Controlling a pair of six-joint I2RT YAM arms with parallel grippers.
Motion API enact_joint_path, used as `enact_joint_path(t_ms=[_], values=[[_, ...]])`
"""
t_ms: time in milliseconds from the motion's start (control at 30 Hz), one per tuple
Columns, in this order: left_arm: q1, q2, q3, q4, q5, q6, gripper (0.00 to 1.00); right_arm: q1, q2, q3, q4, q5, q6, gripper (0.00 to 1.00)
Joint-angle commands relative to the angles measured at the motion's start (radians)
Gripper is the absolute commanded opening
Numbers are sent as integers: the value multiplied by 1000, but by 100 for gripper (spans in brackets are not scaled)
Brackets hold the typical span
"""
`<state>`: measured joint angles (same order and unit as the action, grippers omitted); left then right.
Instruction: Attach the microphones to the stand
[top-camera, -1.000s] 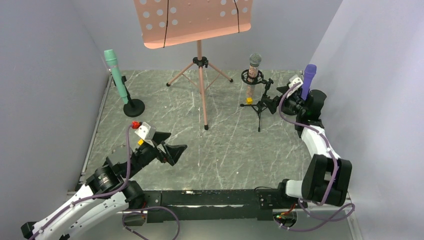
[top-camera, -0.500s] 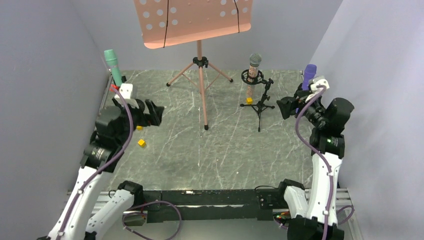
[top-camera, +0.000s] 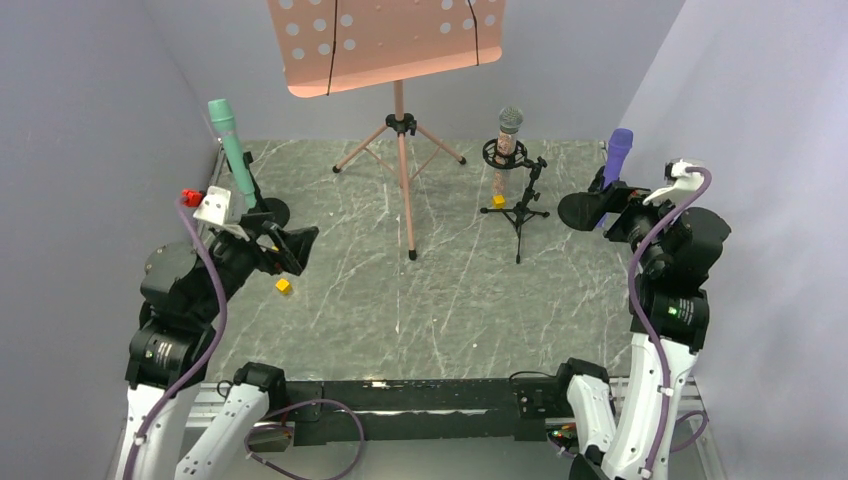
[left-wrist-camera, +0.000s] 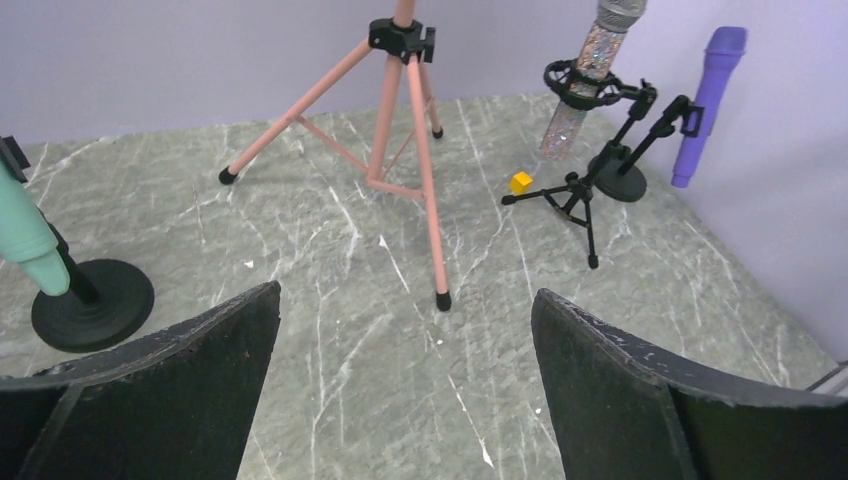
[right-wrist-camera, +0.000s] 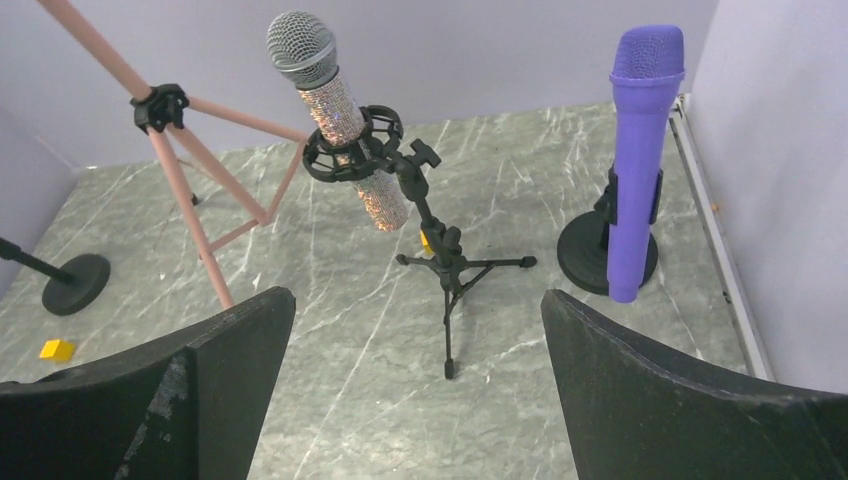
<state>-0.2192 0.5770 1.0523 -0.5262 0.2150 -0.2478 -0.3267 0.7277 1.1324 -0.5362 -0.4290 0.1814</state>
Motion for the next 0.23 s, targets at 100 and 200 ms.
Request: enact_joint_path(t_ms=[100, 200], values=[[4, -42, 53, -53, 50, 26, 99, -3, -1, 58, -41, 66, 37, 100], [4, -61, 45, -54, 52, 29, 99, -3, 0, 56, -39, 63, 28, 100]])
